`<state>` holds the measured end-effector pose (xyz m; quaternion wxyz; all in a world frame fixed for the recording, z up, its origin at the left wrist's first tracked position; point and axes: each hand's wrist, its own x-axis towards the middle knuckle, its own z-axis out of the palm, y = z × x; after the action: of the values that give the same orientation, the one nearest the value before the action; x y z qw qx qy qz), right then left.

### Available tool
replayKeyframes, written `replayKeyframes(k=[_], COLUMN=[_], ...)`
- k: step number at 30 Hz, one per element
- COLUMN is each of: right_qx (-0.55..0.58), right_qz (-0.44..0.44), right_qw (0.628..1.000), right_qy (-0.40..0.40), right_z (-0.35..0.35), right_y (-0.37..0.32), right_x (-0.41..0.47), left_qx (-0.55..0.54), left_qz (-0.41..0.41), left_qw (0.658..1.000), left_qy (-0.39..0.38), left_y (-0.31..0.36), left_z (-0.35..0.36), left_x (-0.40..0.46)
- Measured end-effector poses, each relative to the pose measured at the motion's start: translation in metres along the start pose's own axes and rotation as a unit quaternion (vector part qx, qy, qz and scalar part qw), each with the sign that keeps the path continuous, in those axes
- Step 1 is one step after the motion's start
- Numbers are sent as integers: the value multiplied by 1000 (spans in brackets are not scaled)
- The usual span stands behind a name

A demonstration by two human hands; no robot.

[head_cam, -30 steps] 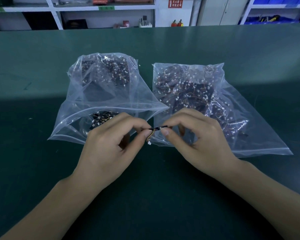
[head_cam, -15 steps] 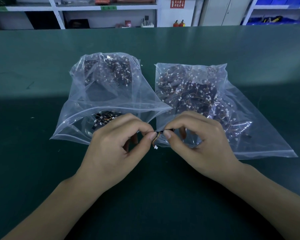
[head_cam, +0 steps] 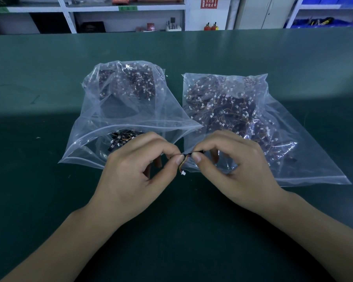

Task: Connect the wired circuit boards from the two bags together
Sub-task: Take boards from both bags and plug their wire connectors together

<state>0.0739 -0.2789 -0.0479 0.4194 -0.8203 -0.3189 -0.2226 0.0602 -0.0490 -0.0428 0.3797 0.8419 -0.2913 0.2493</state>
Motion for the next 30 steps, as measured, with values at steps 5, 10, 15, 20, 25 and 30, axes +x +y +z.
replayKeyframes(k=[5, 10, 15, 20, 25, 30], right_qx=[4, 1, -45, -146, -145, -106], right_qz=[-2, -1, -3, -6, -10, 5], right_qw=[1000, 1000, 999, 986, 987, 994], right_qy=[-3, -4, -20, -79, -64, 1], right_z=[0, -1, -2, -8, -10, -9], right_y=[0, 1, 4, 6, 7, 8], right_x=[0, 0, -1, 1, 2, 1], left_qx=[2, 4, 19, 35, 9, -5], left_qz=[-2, -1, -7, -13, 12, 31], left_qw=[1000, 1000, 1000, 998, 999, 999], left_qy=[-2, -3, 14, 51, 32, 14], left_y=[0, -1, -4, -7, -5, -4], left_z=[0, 1, -1, -2, -2, 0], left_x=[-1, 0, 0, 1, 2, 0])
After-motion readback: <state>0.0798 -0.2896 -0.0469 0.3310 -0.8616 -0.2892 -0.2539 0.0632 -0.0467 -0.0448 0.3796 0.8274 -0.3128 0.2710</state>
